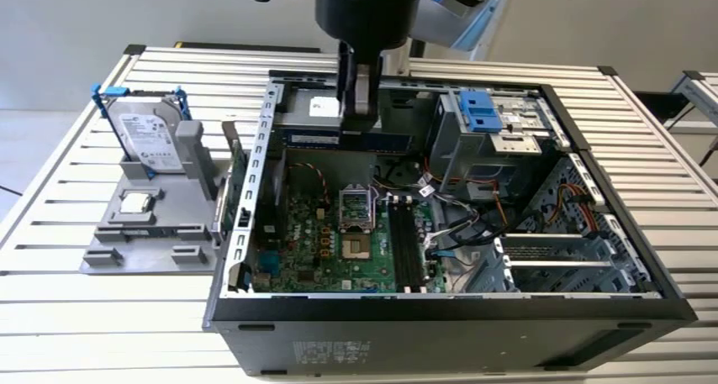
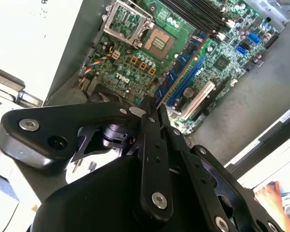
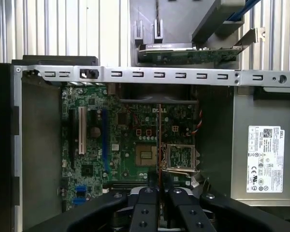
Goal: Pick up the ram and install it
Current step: 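Pick up the ram and move it above insertion slot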
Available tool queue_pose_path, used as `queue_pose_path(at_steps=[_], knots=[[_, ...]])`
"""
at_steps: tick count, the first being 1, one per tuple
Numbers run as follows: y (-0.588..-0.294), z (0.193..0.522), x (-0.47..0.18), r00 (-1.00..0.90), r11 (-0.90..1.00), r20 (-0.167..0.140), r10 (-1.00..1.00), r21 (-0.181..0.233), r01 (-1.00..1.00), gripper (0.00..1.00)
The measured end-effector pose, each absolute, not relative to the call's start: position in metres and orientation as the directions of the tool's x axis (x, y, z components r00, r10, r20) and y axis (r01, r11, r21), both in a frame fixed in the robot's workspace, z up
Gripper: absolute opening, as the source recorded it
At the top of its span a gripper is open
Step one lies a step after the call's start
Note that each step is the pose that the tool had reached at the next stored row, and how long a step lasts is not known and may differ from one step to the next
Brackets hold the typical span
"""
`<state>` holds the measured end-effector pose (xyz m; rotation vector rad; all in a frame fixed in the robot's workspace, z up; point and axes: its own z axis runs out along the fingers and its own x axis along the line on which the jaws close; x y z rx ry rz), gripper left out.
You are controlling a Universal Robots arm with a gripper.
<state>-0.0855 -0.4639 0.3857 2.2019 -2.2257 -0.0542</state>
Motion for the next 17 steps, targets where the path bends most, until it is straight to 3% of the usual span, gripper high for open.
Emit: queue_pose_path(at_steps=[17], knots=[[-0.464, 0.386, -0.067, -0.011, 0.01, -0.017, -1.0, 0.032, -0.999, 0.0]])
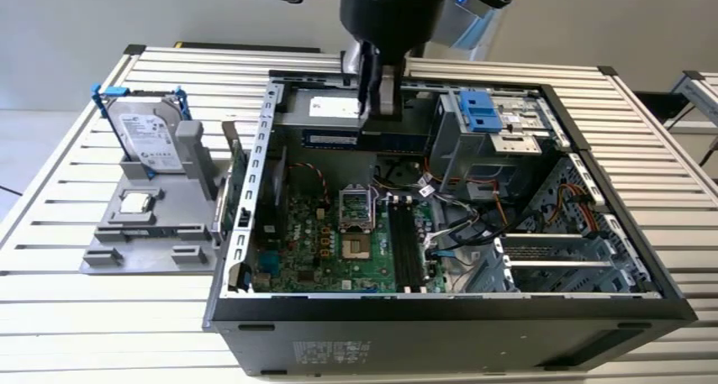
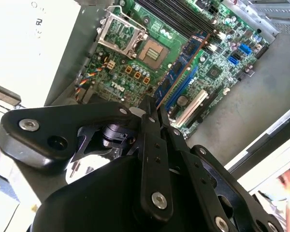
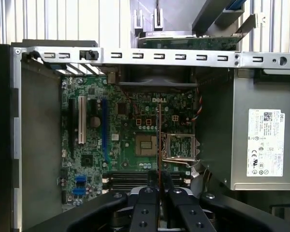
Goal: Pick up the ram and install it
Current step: 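Pick up the ram and move it above insertion slot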
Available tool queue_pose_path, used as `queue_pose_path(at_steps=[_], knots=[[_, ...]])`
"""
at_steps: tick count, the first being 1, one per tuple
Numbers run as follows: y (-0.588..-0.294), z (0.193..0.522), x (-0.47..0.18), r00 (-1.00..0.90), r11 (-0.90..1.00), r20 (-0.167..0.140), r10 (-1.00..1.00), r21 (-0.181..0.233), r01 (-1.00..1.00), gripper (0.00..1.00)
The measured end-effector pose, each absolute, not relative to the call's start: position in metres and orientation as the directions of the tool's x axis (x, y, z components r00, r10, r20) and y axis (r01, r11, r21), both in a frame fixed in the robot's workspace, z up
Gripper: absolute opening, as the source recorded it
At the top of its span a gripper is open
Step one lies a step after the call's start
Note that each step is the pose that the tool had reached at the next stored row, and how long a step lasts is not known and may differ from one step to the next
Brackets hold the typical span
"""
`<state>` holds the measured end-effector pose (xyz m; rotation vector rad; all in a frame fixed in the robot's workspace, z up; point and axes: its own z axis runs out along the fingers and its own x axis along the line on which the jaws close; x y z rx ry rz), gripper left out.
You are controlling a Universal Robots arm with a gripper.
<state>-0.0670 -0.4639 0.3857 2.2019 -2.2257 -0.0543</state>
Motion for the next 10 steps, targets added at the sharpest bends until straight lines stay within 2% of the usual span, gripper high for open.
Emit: queue_pose_path(at_steps=[10], knots=[[-0.4639, 0.3857, -0.0565, -0.011, 0.011, -0.017, -1.0, 0.032, -0.999, 0.0]])
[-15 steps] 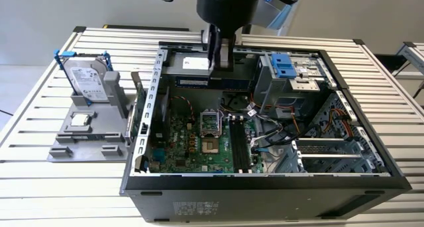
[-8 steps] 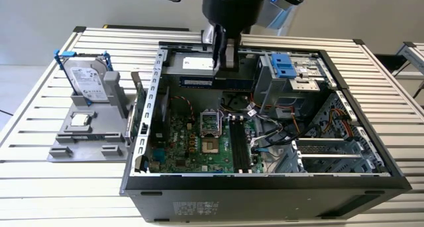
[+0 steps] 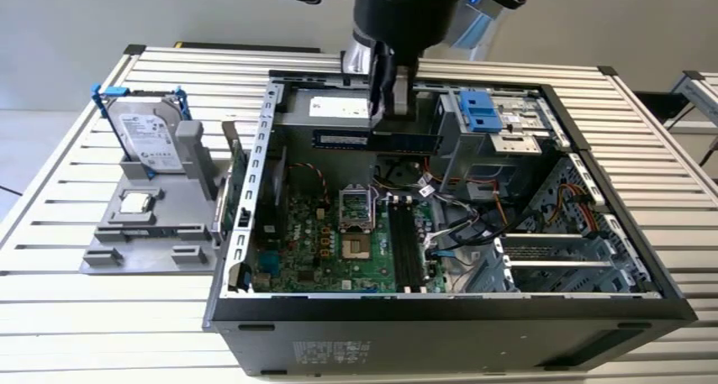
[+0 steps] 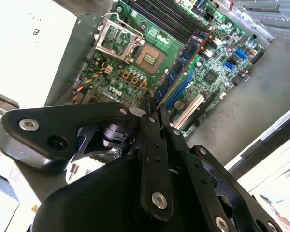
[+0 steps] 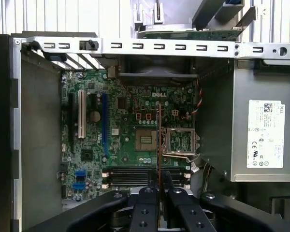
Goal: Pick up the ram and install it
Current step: 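Pick up the ram and move it above insertion slot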
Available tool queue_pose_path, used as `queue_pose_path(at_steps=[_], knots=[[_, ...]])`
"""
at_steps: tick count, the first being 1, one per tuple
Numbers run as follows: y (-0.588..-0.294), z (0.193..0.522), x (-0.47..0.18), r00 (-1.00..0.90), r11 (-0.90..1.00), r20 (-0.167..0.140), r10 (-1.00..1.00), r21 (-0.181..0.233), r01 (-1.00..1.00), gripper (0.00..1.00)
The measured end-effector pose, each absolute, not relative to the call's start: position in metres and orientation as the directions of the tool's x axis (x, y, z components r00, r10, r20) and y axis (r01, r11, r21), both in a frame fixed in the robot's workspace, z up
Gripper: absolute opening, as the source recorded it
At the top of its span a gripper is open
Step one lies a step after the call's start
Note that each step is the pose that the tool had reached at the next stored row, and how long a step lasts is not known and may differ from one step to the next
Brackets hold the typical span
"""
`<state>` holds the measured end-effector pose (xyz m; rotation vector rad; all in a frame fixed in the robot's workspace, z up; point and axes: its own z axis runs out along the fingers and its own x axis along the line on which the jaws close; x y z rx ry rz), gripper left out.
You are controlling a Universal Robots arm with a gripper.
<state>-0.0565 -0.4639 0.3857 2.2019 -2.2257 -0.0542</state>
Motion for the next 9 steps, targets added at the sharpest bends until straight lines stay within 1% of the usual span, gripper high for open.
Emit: queue_pose_path(at_steps=[9], knots=[[-0.4639, 0.3857, -0.0477, -0.011, 0.011, -0.017, -1.0, 0.032, -0.999, 0.0]])
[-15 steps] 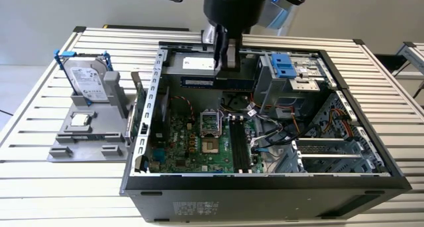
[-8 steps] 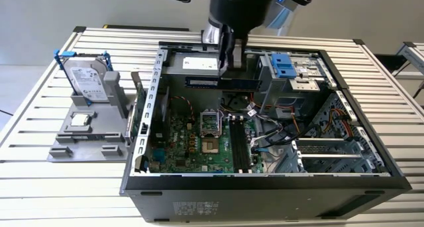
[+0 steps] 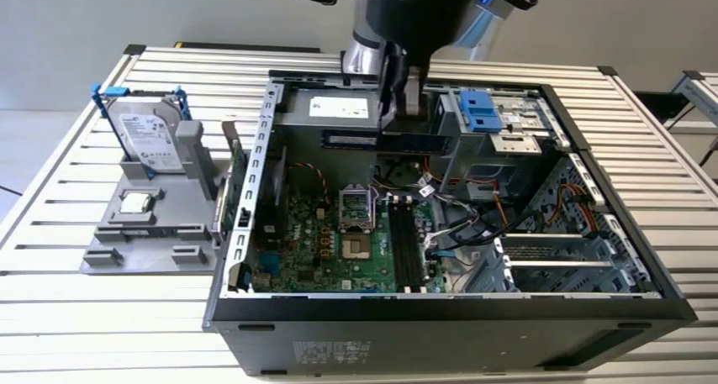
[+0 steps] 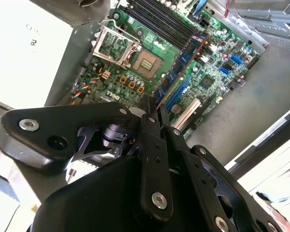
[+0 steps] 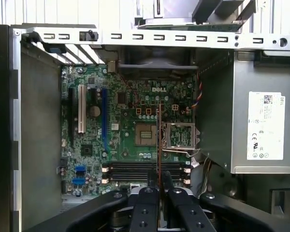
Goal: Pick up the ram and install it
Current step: 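Pick up the ram and move it above insertion slot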
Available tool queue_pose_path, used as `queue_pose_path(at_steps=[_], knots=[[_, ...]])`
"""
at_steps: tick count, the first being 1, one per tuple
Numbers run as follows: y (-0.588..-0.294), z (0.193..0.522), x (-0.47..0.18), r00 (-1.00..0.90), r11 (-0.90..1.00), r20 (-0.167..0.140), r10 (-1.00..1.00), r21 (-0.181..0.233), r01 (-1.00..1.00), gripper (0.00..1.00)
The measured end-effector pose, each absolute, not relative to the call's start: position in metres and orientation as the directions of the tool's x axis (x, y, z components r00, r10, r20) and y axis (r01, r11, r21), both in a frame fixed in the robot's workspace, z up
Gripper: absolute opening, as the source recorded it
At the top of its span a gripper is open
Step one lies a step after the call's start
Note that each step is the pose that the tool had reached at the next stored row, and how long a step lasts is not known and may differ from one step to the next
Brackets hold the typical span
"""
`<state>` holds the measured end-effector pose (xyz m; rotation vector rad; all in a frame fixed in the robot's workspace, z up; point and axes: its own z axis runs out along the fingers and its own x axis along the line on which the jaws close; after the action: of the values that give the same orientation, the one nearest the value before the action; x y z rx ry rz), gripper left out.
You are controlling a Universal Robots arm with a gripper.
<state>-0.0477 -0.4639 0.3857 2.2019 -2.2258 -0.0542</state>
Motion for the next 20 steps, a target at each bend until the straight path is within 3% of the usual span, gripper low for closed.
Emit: queue_pose_path(at_steps=[20], knots=[[-0.4639, 0.3857, -0.0384, -0.011, 0.011, -0.017, -1.0, 0.032, -0.999, 0.0]])
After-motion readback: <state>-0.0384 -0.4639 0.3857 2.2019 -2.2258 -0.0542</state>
